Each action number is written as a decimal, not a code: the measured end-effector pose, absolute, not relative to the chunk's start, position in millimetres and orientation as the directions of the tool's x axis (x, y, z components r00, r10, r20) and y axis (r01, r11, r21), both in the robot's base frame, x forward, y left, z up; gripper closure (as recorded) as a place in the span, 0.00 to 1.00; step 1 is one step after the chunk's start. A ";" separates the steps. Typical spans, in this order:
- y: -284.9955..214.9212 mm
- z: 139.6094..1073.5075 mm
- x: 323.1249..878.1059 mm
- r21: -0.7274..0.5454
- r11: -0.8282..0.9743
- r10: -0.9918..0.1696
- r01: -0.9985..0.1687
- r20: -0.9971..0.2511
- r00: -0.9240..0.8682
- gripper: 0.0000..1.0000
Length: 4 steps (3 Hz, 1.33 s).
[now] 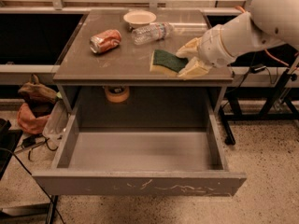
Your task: Place sponge into top drawer
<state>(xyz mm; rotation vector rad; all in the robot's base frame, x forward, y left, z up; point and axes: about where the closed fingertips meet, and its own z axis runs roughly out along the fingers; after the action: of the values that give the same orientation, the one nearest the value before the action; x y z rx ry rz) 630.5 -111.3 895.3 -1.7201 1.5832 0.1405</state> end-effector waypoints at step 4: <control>-87.0 774.6 552.1 -0.289 0.056 -0.764 -0.956 -0.629 0.145 1.00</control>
Offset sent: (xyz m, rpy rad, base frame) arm -0.1161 0.0172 -0.1766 -0.0022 0.3504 0.0688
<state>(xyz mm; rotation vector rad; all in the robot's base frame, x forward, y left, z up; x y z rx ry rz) 552.1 -87.0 774.6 -1.7461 1.6575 0.3600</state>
